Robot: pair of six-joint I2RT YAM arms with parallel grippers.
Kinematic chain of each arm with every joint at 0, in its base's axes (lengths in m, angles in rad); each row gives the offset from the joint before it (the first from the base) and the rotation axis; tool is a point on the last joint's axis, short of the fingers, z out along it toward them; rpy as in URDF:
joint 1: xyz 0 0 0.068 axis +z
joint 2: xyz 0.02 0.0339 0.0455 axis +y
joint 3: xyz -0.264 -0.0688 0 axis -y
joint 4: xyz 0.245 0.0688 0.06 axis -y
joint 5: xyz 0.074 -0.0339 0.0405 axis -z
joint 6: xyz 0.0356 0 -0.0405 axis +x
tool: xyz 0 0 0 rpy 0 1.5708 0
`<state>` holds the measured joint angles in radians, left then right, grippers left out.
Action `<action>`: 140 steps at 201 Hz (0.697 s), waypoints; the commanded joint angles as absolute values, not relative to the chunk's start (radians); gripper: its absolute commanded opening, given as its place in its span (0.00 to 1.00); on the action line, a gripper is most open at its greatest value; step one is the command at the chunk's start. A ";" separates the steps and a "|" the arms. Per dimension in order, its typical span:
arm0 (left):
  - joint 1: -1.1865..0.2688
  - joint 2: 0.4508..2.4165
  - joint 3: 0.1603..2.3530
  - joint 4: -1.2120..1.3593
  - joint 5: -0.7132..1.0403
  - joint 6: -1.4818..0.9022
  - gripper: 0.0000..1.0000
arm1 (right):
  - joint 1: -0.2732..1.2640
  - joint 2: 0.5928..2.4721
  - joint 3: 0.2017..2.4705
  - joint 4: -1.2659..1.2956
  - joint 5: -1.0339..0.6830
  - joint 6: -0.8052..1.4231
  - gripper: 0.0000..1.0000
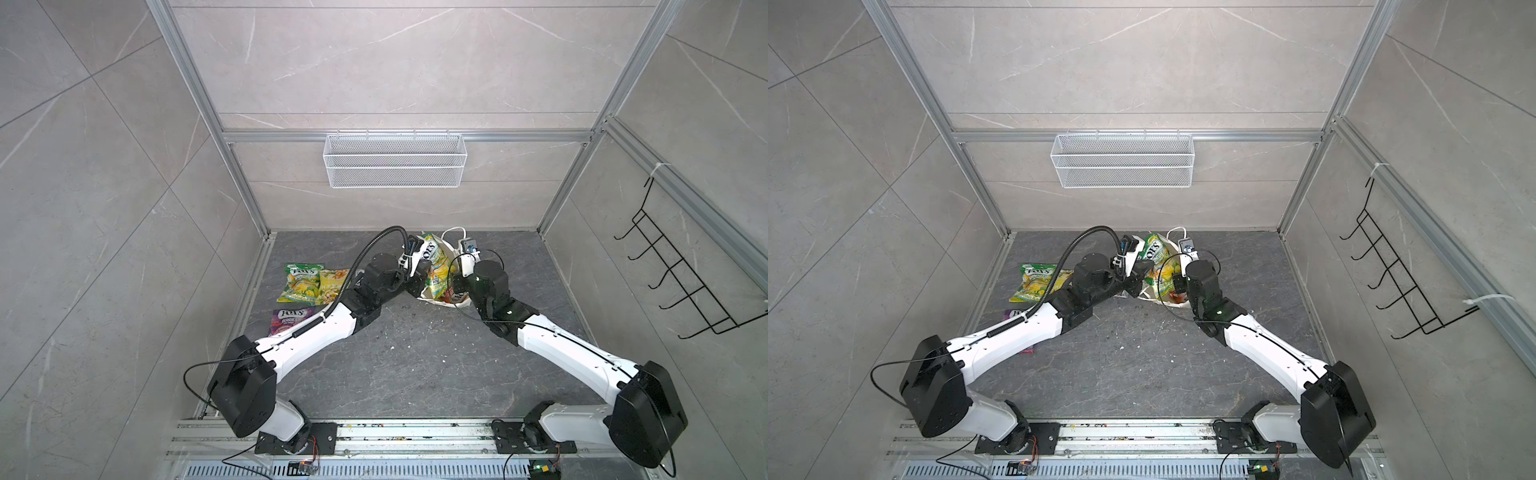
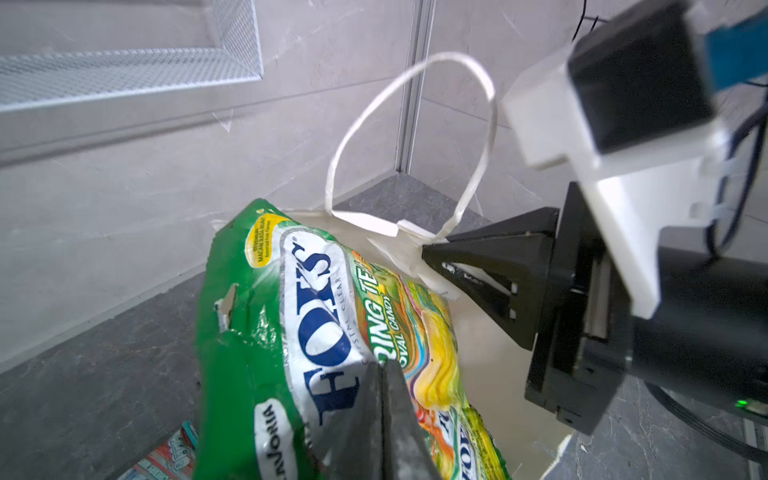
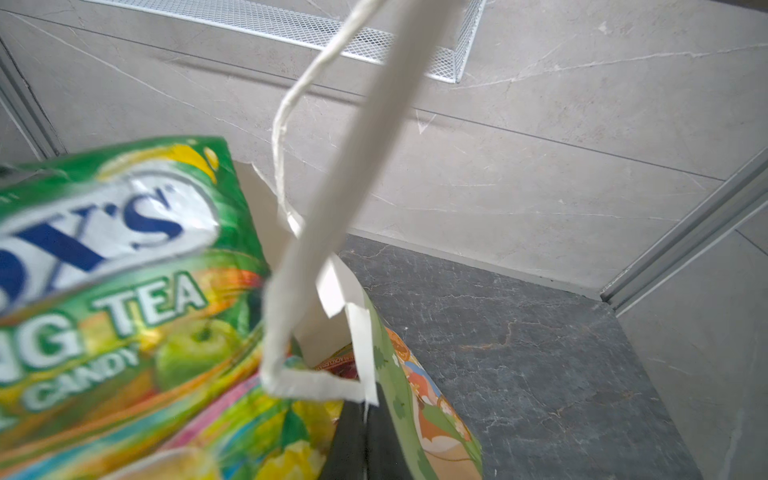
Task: Take the snacks out of the paper bag
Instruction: 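Lift the green packet up out of the bag with the left gripper, then carry the green packet toward the robot and lower it onto the table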
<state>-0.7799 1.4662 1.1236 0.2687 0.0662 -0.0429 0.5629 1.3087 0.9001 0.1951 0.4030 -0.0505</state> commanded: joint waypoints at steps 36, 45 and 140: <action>-0.778 1.317 1.137 0.288 -0.009 0.007 0.00 | 0.542 1.275 0.915 0.163 0.420 -0.026 0.00; -0.778 1.295 1.131 0.268 -0.028 0.018 0.00 | 0.542 1.270 0.912 0.163 0.416 -0.025 0.00; -0.662 1.095 1.025 -0.147 -0.320 -0.193 0.00 | 0.524 1.243 0.909 0.143 0.359 -0.035 0.00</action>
